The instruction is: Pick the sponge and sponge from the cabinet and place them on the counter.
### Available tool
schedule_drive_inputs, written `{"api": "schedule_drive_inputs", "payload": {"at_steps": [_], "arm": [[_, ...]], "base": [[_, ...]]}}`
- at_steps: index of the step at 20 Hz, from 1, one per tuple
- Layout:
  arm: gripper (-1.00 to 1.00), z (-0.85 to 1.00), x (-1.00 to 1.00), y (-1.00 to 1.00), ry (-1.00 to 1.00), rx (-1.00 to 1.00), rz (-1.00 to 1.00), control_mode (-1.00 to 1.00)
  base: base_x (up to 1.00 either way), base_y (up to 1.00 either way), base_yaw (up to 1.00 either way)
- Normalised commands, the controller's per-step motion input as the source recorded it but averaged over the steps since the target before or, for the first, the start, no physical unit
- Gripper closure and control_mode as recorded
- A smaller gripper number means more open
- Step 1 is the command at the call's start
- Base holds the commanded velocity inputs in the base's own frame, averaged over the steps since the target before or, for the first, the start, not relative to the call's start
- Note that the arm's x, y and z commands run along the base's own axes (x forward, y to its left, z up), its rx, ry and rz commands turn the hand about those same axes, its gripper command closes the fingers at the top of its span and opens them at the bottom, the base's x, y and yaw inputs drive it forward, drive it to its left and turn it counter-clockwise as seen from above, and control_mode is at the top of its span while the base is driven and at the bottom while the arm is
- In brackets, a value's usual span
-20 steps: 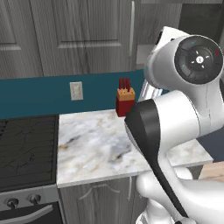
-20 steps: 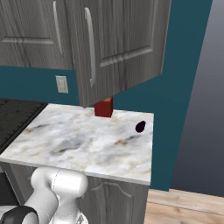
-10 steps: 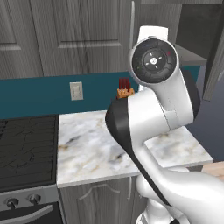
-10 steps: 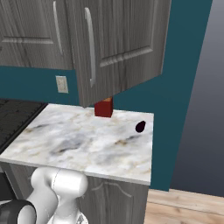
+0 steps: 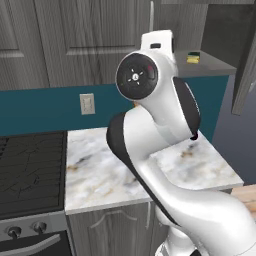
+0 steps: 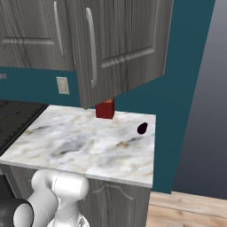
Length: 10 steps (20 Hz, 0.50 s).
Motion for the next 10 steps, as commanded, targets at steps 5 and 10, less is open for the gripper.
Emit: {"api": "schedule_drive_inputs", "payload": {"at_steps": [5,10], "arm": [[-1.0,0.0,0.01,-0.2,-0.01,-0.07,-0.11,-1.0],[-1.0,0.0,0.0,-0.29,-0.01,-0.03,-0.11,-1.0]], "base": [[0.0,0.0,0.0],[0.0,0.0,0.0]]}}
